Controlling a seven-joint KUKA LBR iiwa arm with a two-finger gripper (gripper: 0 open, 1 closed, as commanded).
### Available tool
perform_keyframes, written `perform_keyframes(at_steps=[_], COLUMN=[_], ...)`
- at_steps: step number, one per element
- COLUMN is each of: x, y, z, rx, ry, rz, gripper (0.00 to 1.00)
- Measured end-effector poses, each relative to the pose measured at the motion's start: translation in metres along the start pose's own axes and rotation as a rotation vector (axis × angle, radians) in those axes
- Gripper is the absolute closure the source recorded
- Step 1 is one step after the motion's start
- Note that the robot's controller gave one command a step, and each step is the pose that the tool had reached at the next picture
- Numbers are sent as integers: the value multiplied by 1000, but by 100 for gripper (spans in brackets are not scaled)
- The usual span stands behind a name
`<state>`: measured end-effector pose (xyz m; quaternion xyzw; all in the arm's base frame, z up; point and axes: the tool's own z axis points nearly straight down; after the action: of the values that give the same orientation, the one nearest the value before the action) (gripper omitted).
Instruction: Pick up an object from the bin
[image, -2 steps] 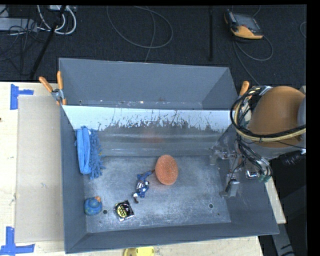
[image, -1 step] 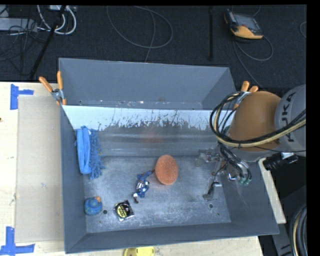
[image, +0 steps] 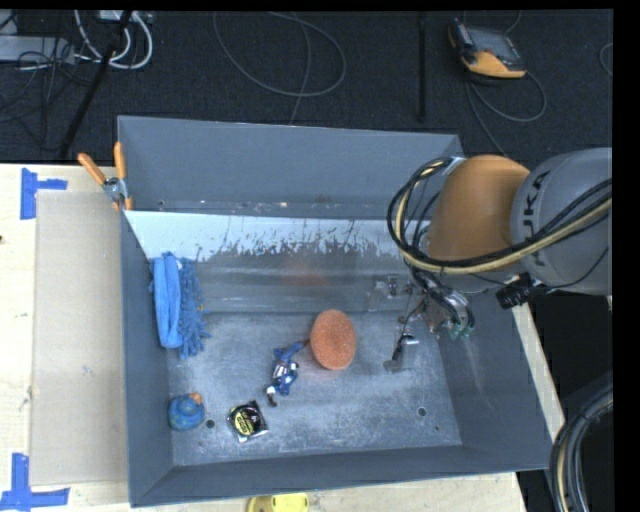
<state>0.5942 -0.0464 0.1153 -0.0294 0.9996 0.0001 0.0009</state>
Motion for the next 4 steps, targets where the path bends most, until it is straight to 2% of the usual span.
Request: perform_keyframes(at_steps=[1, 2, 3, 4], x=[-10, -12, -23, -23], y=[16, 37, 67, 67], z=[43, 47, 46, 46], rx=[0, 0, 0, 0], ry=[-1, 2, 0, 0], rz=[-8, 99, -5, -5], gripper=[0, 0, 100, 100])
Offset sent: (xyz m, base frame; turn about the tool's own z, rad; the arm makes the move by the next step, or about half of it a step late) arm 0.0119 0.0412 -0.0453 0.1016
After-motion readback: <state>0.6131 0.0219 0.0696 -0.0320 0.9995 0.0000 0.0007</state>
